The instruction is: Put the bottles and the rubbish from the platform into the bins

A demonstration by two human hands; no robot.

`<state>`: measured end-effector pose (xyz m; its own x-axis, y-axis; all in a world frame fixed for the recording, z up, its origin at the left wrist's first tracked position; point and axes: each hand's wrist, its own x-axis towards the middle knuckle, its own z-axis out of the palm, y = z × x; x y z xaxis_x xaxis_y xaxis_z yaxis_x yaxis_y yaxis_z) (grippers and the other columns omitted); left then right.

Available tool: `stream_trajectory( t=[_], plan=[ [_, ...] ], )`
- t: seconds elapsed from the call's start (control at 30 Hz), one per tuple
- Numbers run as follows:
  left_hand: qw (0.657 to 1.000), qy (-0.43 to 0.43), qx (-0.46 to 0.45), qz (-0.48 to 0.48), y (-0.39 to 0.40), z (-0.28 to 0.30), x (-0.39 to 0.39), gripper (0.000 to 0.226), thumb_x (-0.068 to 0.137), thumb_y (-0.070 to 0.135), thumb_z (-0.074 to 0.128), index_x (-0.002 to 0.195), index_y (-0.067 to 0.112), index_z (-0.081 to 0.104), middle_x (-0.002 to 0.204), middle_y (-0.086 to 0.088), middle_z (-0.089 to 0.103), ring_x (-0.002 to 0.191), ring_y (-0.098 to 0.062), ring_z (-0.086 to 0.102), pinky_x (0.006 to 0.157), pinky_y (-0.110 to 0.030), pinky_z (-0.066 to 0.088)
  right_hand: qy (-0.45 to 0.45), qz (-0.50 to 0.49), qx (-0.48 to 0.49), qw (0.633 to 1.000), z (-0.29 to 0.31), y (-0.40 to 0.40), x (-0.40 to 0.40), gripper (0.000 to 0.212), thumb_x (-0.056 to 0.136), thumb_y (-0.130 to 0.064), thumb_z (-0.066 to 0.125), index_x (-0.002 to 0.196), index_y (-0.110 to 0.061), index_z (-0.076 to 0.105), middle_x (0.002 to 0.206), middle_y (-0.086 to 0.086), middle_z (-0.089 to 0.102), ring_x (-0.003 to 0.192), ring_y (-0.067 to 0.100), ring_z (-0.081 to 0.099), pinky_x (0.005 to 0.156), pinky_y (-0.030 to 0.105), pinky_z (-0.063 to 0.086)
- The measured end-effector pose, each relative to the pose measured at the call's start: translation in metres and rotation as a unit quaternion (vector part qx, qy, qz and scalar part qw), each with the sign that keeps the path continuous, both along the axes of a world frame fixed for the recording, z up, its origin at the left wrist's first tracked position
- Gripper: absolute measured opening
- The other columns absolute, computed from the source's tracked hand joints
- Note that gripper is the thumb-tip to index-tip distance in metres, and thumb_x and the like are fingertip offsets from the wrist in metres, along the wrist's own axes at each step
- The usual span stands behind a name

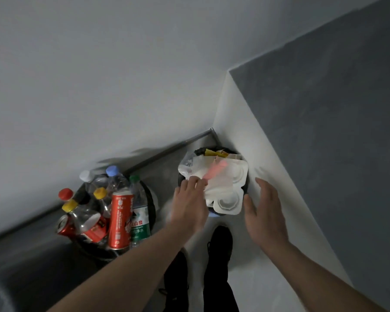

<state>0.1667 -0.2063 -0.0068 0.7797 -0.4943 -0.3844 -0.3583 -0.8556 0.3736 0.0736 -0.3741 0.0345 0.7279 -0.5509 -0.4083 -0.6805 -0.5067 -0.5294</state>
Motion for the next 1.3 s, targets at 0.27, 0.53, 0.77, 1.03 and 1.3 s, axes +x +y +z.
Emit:
stream_trajectory(
  t=[0.27,0.53,0.77,1.03,1.3],
  plan=[
    [0.961,0.071,0.185,-0.191,-0.035,-0.096,0.009,0.098,0.087,0.037,0.069,0.16,0.015,0.008,0.166,-0.004,-0.017,0.154,-0.033,-0.005,0.125,-0.054,0.007,0.075,0.144,-0.013,0.987,-0.061,-0.006,0.007,0.068,0.09,-0.024,0.064,0.15,-0.025,0.032,0.159,-0.001,0.026,0.139,0.025,0.034,0.11,0.04,0.041],
    [0.942,0.11,0.231,-0.218,-0.04,-0.126,0.031,0.101,0.086,0.051,0.067,0.161,0.023,0.006,0.169,-0.007,-0.01,0.154,-0.038,-0.012,0.125,-0.056,0.003,0.159,0.256,-0.025,0.953,-0.104,-0.005,0.014,0.076,0.089,-0.029,0.064,0.155,-0.028,0.026,0.166,-0.006,0.006,0.15,0.025,0.016,0.117,0.04,0.033],
    [0.928,0.126,0.259,-0.235,-0.033,-0.153,0.042,0.107,0.086,0.056,0.064,0.161,0.025,-0.006,0.169,-0.007,-0.015,0.155,-0.033,-0.013,0.125,-0.055,-0.004,0.249,0.264,0.007,0.932,-0.144,0.005,0.04,0.087,0.088,-0.03,0.063,0.159,-0.02,0.013,0.166,-0.003,0.002,0.153,0.033,0.003,0.121,0.049,0.019],
    [0.947,0.126,0.185,-0.229,-0.015,-0.095,0.043,0.097,0.09,0.047,0.062,0.162,0.02,0.003,0.168,-0.005,-0.012,0.155,-0.032,-0.008,0.126,-0.047,0.005,0.232,0.236,0.022,0.944,-0.121,0.009,0.031,0.083,0.088,-0.028,0.063,0.157,-0.023,0.017,0.165,-0.001,0.009,0.153,0.032,0.007,0.123,0.045,0.023],
    [0.959,0.151,0.172,-0.165,0.007,-0.037,0.029,0.09,0.094,0.035,0.055,0.162,0.027,-0.003,0.164,-0.001,-0.031,0.153,-0.026,-0.025,0.127,-0.047,0.001,0.217,0.194,0.04,0.956,-0.071,0.011,0.034,0.081,0.09,-0.029,0.062,0.159,-0.024,0.018,0.166,0.004,0.012,0.153,0.03,0.01,0.123,0.043,0.024]
  ],
)
